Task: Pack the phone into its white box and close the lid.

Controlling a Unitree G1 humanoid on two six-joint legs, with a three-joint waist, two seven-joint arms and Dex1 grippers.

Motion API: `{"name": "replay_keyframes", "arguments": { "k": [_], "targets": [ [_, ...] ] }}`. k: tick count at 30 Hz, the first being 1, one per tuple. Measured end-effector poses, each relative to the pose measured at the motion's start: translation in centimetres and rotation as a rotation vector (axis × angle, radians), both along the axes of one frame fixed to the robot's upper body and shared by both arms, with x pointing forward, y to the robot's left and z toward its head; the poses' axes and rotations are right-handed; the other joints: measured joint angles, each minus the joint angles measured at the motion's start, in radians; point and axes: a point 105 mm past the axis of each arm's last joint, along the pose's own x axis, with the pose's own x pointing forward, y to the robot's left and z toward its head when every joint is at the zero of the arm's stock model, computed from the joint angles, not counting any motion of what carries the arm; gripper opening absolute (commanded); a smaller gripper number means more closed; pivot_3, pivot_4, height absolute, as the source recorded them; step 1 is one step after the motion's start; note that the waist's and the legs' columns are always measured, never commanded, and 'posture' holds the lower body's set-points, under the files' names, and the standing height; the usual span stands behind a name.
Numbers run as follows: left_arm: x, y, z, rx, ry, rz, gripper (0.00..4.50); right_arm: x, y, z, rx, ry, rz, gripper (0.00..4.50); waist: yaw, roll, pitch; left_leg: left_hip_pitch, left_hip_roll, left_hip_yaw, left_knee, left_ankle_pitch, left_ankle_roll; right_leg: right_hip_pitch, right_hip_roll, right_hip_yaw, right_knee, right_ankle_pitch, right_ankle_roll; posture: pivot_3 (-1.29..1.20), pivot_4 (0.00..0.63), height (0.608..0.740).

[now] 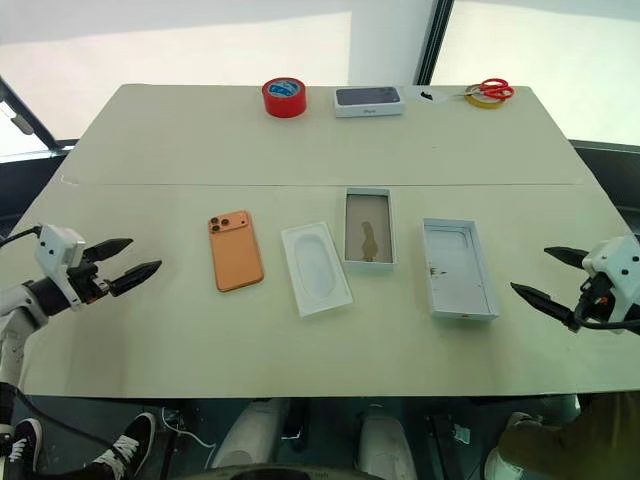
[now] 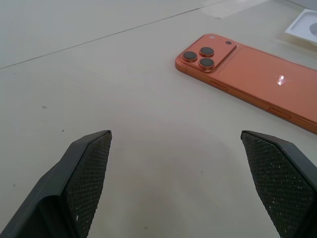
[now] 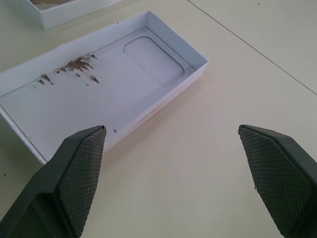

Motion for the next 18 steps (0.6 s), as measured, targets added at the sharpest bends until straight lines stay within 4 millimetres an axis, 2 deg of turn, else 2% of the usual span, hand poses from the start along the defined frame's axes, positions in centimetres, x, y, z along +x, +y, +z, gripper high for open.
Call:
{"name": "replay_keyframes", "arguments": {
  "k": [18],
  "targets": [
    [0.79,-0.71,0.96,0.041,-0.046,-0.005,4.39,0.61,0.89,-0.48,0.011,-0.011,0.004,4.47,-0.001,0.0,0.0,0.0,0.0,0.0,0.0,0.0,0.0,0.0,0.0,0.0,0.0,0.0,0.0,0.0,0.15,0.735]
  ]
}}
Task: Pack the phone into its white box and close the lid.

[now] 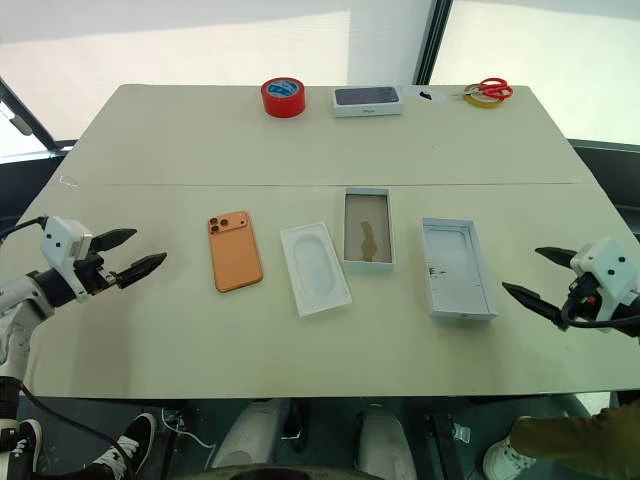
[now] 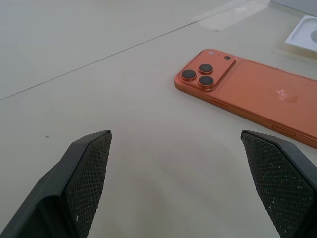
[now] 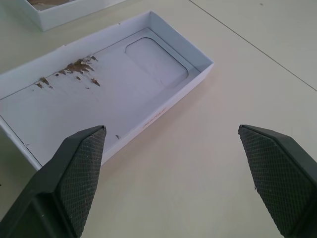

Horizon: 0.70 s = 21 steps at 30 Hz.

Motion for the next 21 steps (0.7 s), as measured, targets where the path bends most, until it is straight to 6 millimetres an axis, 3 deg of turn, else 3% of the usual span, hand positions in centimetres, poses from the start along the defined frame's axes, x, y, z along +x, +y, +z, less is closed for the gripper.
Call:
{"name": "replay_keyframes", "arguments": {
  "k": [5,11,16,21],
  "targets": [
    [0.2,-0.9,-0.7,0.042,0.029,-0.014,4.39,0.2,0.3,0.0,-0.003,0.0,0.007,4.47,0.0,0.0,0.0,0.0,0.0,0.0,0.0,0.0,0.0,0.0,0.0,0.0,0.0,0.0,0.0,0.0,0.15,0.735],
    [1.0,-2.7,0.1,0.018,0.031,-0.011,4.39,1.5,2.4,1.3,-0.022,-0.05,0.076,4.47,-0.001,0.0,0.0,0.0,0.0,0.0,0.0,0.0,0.0,0.0,0.0,0.0,0.0,0.0,0.0,0.0,0.15,0.735],
    [1.0,-5.6,0.4,-0.122,0.197,-0.075,4.39,2.6,6.2,1.4,-0.011,-0.061,0.191,4.47,0.001,0.0,0.0,0.0,0.0,0.0,0.0,0.0,0.0,0.0,0.0,0.0,0.0,0.0,0.0,0.0,0.15,0.735],
    [0.5,-10.8,1.1,-0.386,0.415,-0.193,4.39,3.7,11.8,2.2,0.013,-0.107,0.343,4.47,0.004,0.0,0.0,0.0,0.0,0.0,0.002,0.002,0.002,0.001,0.001,0.0,0.001,0.0,0.0,0.0,0.15,0.735]
  ]
}}
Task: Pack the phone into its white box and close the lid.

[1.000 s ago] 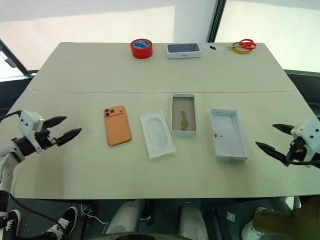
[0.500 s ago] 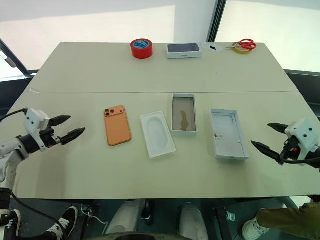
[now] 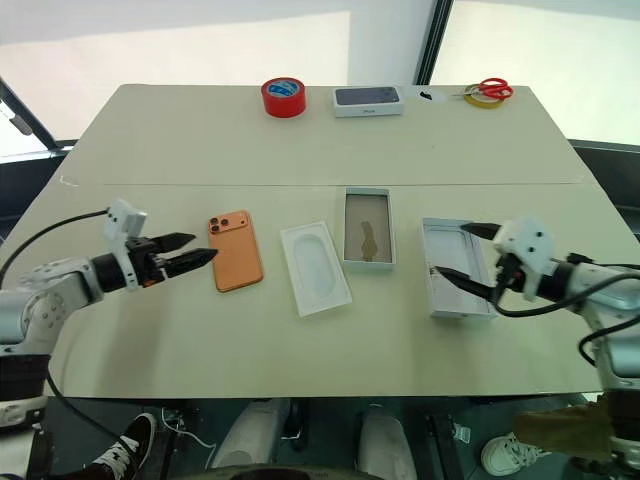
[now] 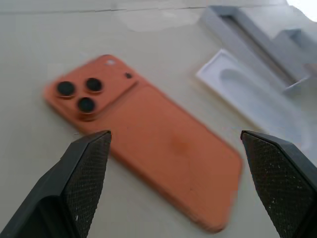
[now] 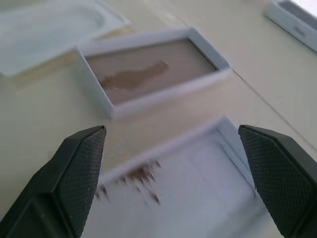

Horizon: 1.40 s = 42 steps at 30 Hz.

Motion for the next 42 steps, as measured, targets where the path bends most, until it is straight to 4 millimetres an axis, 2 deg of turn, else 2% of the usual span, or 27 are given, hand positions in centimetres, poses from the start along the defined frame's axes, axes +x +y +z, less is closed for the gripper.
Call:
{"name": "replay_keyframes", "arguments": {
  "k": [3,6,8,11,16,26,29,31,34,36,42],
  "targets": [
    [-0.4,-2.7,-0.4,-0.093,0.095,-0.039,4.39,-0.2,2.7,0.0,0.0,-0.002,0.082,4.47,0.004,0.0,0.0,0.0,0.0,0.0,0.0,0.001,0.0,0.001,0.0,0.0,0.0,0.0,0.0,0.0,0.15,0.735],
    [-1.1,-5.0,-1.0,-0.109,0.151,-0.083,4.39,-0.9,4.9,-1.4,-0.015,0.044,0.168,4.47,0.003,-0.001,0.0,0.0,0.0,0.0,0.001,0.002,-0.003,0.002,0.0,0.0,0.0,0.0,0.0,0.0,0.15,0.735],
    [-0.9,-6.2,-1.1,-0.149,0.184,-0.076,4.39,-0.9,5.1,-1.7,-0.026,0.055,0.175,4.47,0.006,-0.001,0.0,0.0,0.0,0.0,0.002,0.002,-0.003,0.002,0.001,-0.001,0.0,0.0,0.0,0.0,0.15,0.735],
    [-0.6,-7.9,-1.8,-0.202,0.28,-0.068,4.39,-0.5,5.4,-1.1,-0.033,0.029,0.184,4.47,0.003,-0.002,0.0,0.0,0.0,0.0,0.003,0.003,-0.004,0.003,0.001,-0.001,0.001,0.0,0.0,0.0,0.15,0.735],
    [-1.2,-9.2,-2.5,-0.202,0.373,-0.097,4.39,-0.2,5.0,-1.3,-0.032,0.036,0.168,4.47,0.003,-0.002,0.0,0.001,0.0,0.0,0.002,0.004,-0.005,0.007,0.002,-0.001,0.001,0.0,0.0,0.0,0.15,0.735],
    [-0.5,-11.4,-3.0,-0.199,0.422,-0.082,4.39,-0.1,5.0,-1.5,-0.032,0.028,0.165,4.47,0.007,-0.002,0.0,0.004,0.0,0.0,0.003,0.003,-0.007,0.012,0.001,-0.002,0.0,0.0,0.0,0.0,0.15,0.735],
    [-0.2,-11.5,-3.4,-0.2,0.431,-0.065,3.64,-0.1,4.9,-1.5,-0.031,0.025,0.159,4.5,0.006,-0.002,0.0,0.005,0.0,0.0,0.003,0.003,-0.008,0.012,0.001,-0.002,0.0,0.0,0.0,0.0,0.15,0.735],
    [0.0,-11.3,-3.8,-0.191,0.441,-0.042,2.49,0.0,4.9,-1.5,-0.03,0.024,0.155,4.5,0.006,-0.002,0.0,0.005,0.0,0.0,0.003,0.002,-0.008,0.012,0.001,-0.002,0.0,0.0,0.0,0.0,0.15,0.735],
    [0.0,-11.1,-4.4,-0.176,0.462,-0.026,1.17,-0.1,4.9,-1.6,-0.029,0.024,0.152,4.5,0.005,-0.002,0.0,0.005,0.0,0.0,0.002,0.002,-0.008,0.012,0.001,-0.002,-0.001,0.0,0.0,0.0,0.15,0.735],
    [-0.1,-11.2,-4.2,-0.176,0.456,-0.035,0.11,-0.1,4.8,-1.6,-0.03,0.025,0.15,4.5,0.006,-0.002,0.0,0.006,0.0,0.0,0.002,0.002,-0.008,0.013,0.001,-0.002,-0.001,0.0,0.0,0.0,0.15,0.735],
    [0.0,-11.2,-4.0,-0.185,0.464,-0.031,0.05,0.0,4.7,-1.7,-0.036,0.018,0.148,4.5,0.003,-0.002,0.0,0.015,0.0,0.0,-0.001,0.0,-0.005,0.016,0.001,-0.001,-0.004,0.0,0.0,0.0,0.15,0.735]
  ]
}}
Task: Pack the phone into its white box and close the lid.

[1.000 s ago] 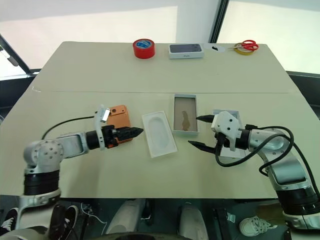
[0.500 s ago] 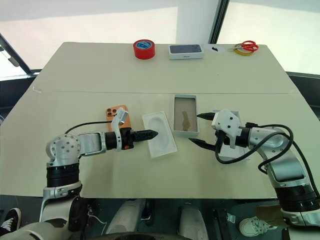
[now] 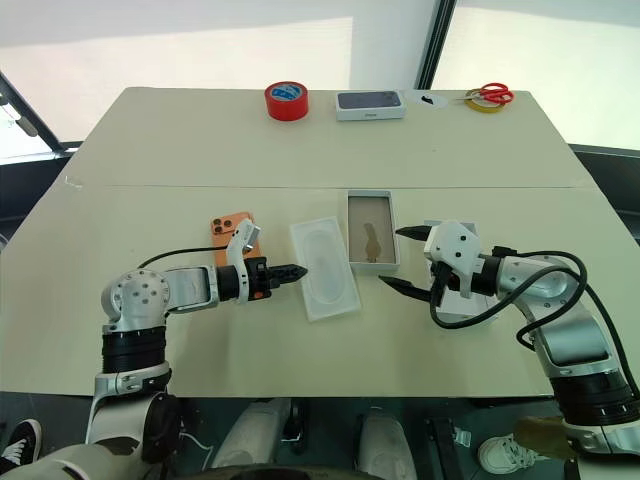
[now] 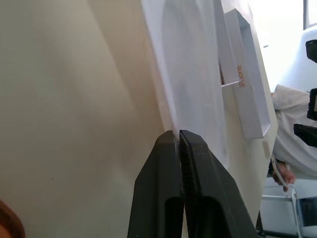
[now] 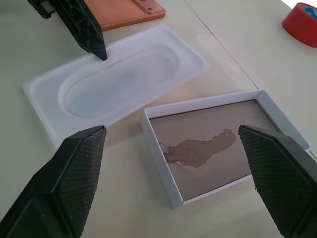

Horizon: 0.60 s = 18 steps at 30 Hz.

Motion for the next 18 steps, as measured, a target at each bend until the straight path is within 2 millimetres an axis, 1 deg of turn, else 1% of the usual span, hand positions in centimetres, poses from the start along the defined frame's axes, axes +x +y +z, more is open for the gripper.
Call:
{"name": "replay_keyframes", "arguments": {
  "k": [2,5,8,10,12,14,16,18],
  "targets": [
    [0.3,0.3,0.2,-0.017,0.004,0.019,0.05,0.1,0.1,-0.4,0.005,0.011,0.004,4.5,0.0,0.0,0.0,0.0,0.0,0.0,0.0,0.0,0.0,0.0,0.0,0.0,0.0,0.0,0.0,0.0,0.15,0.735],
    [0.9,1.3,0.8,-0.015,-0.006,0.048,0.05,0.2,0.6,-1.7,-0.005,0.046,0.029,4.5,-0.002,-0.001,0.0,0.0,0.0,0.0,0.0,0.002,-0.003,0.0,0.0,0.0,0.0,0.0,0.0,0.0,0.15,0.735],
    [1.8,2.7,1.9,0.031,-0.05,0.075,0.05,1.0,0.8,-2.7,-0.056,0.065,0.051,4.5,-0.002,-0.001,0.001,0.0,0.0,0.0,0.0,0.002,-0.004,-0.001,0.0,0.0,0.0,0.0,0.0,0.0,0.15,0.735],
    [2.5,3.6,2.7,0.061,-0.103,0.098,0.05,2.0,1.0,-2.8,-0.093,0.048,0.075,4.5,-0.003,-0.001,0.001,0.0,0.0,0.0,0.0,0.002,-0.004,-0.001,0.0,0.0,0.0,0.0,0.0,0.0,0.15,0.735],
    [3.0,3.9,3.5,0.072,-0.146,0.108,0.05,2.8,1.2,-2.9,-0.111,0.046,0.098,4.5,-0.001,-0.001,0.001,0.0,0.0,0.0,-0.001,0.002,-0.004,-0.001,0.0,0.0,0.0,0.0,0.0,0.0,0.15,0.735],
    [3.4,4.1,3.9,0.061,-0.161,0.113,0.05,3.2,1.7,-2.8,-0.121,0.053,0.138,4.5,0.0,-0.001,0.001,0.0,0.0,0.0,-0.001,0.002,-0.004,-0.001,0.0,0.0,0.0,0.0,0.0,0.0,0.15,0.735],
    [3.4,4.1,4.1,0.02,-0.141,0.096,0.0,3.4,2.0,-3.0,-0.131,0.084,0.18,3.96,0.0,-0.002,0.002,-0.001,0.0,0.0,0.0,0.002,-0.004,-0.001,0.0,0.0,0.0,0.0,0.0,0.0,0.15,0.735],
    [3.2,4.0,4.7,-0.034,-0.116,0.071,0.0,3.3,2.1,-3.5,-0.14,0.135,0.22,3.17,-0.001,-0.003,0.002,0.0,0.0,0.0,0.0,0.002,-0.004,-0.001,0.0,0.0,0.0,0.0,0.0,0.0,0.15,0.735]
  ]
}}
